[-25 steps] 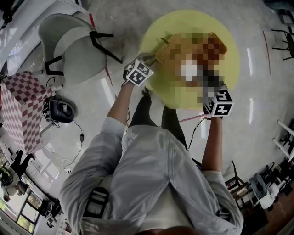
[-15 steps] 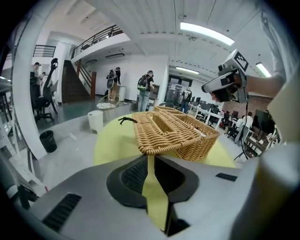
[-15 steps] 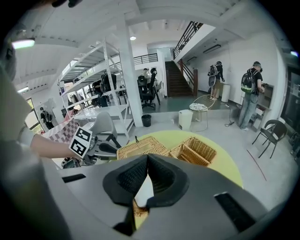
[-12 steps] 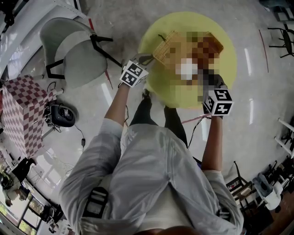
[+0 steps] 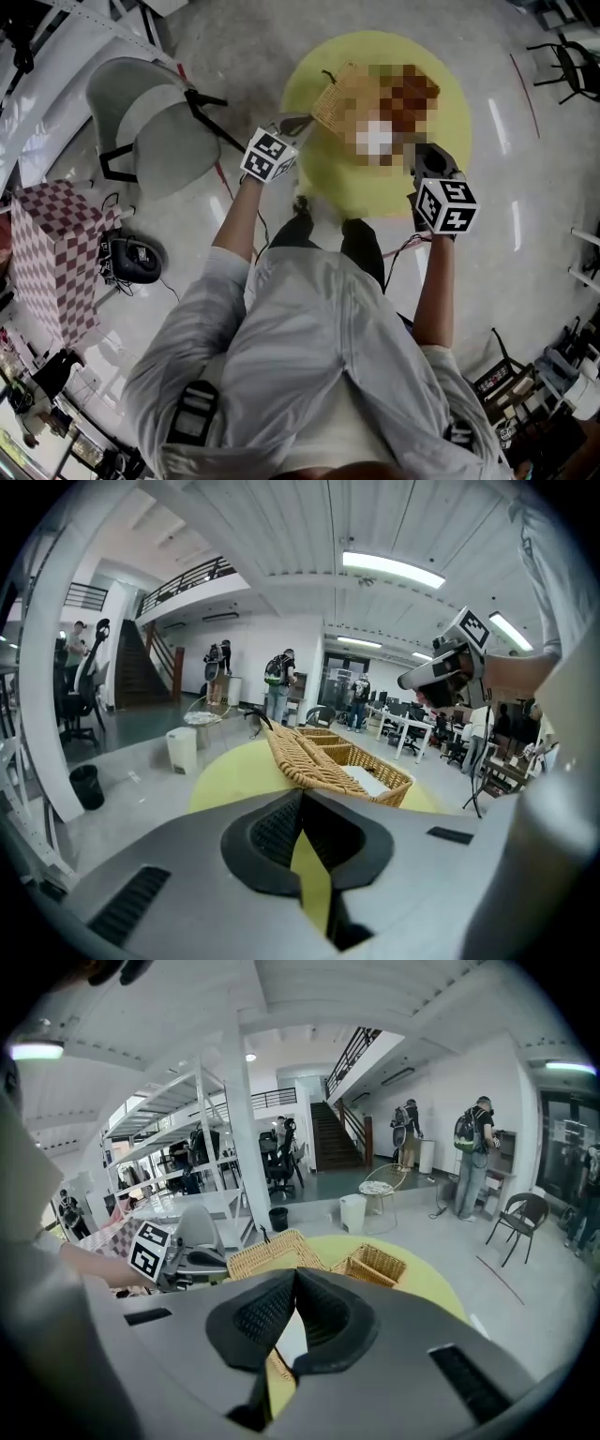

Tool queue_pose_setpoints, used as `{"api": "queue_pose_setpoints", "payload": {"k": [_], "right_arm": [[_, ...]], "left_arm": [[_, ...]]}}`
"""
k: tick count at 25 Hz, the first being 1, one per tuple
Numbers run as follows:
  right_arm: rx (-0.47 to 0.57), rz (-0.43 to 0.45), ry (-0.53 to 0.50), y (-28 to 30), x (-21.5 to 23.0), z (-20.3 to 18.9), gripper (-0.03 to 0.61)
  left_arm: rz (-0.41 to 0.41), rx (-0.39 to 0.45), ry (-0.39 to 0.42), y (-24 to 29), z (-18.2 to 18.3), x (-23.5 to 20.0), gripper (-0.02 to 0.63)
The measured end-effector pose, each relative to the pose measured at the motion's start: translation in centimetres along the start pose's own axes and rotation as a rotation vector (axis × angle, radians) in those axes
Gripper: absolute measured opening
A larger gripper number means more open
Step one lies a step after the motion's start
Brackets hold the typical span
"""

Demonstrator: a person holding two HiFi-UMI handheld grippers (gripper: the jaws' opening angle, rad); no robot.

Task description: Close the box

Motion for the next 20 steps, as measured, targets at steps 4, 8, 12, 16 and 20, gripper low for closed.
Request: {"api": "queue_pose_setpoints", "payload": {"k": [4, 8, 12, 16, 20], "right_arm": [[0.022, -0.026, 0.029, -1.4, -0.3, -0.6, 0.023], [0.044, -0.048, 0.058, -2.6, -0.4, -1.4, 0.023], [0.061, -0.067, 0.08, -3.1, -0.5, -2.0, 0.023], [0.074, -0.083, 0.1, -3.5, -0.6, -2.3, 0.023], [0.085, -0.104, 0.119, -4.1, -0.2, -2.7, 0.023]], "left_arm": [[-0.045, 0.041, 0.002, -0.8, 1.1, 0.7, 0.029], [-0.063, 0.058, 0.014, -1.2, 1.8, 1.3, 0.029], [-0.085, 0.071, 0.032, -1.5, 2.6, 1.8, 0.029], [-0.11, 0.086, 0.045, -1.7, 3.2, 2.4, 0.029], [-0.149, 0.097, 0.07, -1.3, 4.3, 3.2, 0.029]]}}
Point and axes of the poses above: the fingertips, and each gripper's own axes: y forward along the fingers, x to its right, z out of its top, the point moved 9 cm from there along -y, backward along the fingers, and after that the axes turned 15 degrees about -x, right-handed, at the moved point
